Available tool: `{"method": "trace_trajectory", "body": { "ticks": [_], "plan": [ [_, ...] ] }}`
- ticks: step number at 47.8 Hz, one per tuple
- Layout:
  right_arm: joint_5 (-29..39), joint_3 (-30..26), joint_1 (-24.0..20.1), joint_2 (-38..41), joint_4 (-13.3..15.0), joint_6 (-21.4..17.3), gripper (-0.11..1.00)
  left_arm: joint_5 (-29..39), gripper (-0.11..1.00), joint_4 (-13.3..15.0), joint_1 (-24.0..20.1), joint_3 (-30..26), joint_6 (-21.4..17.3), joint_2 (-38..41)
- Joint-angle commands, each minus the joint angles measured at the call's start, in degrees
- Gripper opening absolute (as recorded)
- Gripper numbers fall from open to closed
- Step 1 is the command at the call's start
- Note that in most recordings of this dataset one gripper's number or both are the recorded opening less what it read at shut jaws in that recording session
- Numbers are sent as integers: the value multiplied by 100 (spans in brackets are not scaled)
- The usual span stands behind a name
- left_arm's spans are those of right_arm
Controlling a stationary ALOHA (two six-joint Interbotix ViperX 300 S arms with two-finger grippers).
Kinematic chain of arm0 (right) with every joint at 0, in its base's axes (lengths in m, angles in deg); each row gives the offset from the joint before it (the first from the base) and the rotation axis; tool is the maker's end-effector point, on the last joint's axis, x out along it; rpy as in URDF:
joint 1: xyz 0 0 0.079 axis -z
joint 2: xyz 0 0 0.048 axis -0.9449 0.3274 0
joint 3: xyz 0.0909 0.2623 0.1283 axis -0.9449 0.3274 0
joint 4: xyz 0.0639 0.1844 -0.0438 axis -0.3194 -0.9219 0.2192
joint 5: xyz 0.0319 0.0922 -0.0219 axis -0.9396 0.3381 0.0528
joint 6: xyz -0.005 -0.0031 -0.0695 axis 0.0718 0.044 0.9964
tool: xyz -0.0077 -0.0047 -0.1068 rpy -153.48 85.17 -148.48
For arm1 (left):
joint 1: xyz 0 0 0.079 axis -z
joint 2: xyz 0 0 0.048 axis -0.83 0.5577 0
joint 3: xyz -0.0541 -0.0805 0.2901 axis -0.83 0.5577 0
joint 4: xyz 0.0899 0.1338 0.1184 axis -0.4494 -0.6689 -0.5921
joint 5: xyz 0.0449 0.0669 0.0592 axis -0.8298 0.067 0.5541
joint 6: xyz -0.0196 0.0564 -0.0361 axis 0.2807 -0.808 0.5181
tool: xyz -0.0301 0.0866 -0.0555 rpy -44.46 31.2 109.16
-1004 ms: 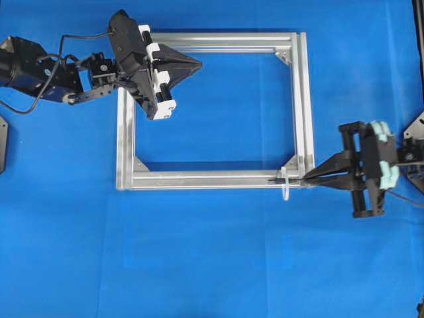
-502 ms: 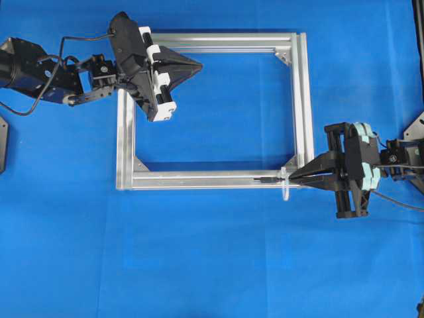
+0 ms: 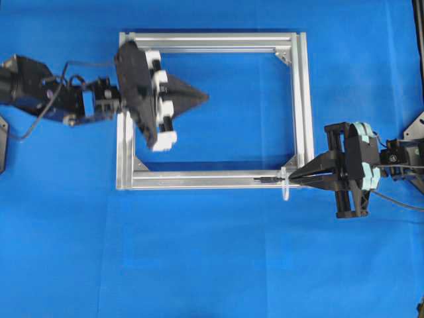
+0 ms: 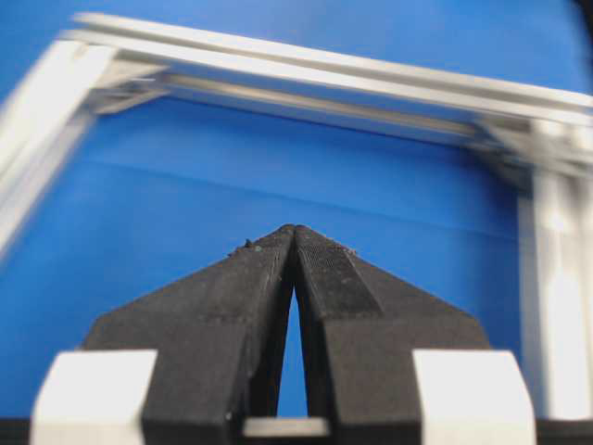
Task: Insert the wire through the string loop located on the right side.
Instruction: 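Bring the open left gripper to the plug emerging from the loop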
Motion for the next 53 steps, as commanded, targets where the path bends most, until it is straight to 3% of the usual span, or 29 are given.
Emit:
{"method": "trace_trajectory", "body": {
  "ticks": [1, 20, 34, 53],
  "plan": [
    [-53, -97, 9, -26, -9, -9, -4, -62, 0, -18, 325, -70, 18, -158],
    [-35, -105, 9, -26, -9, -9, -4, -26, 0, -18, 1459, -114, 211, -176],
    [-35, -114, 9, -26, -9, -9, -4, 141, 0, -9, 1485, -343, 211, -88],
    [-44, -132, 9, -26, -9, 0, -4, 1362, 0, -18, 1345, -1995, 123, 580]
  ]
}}
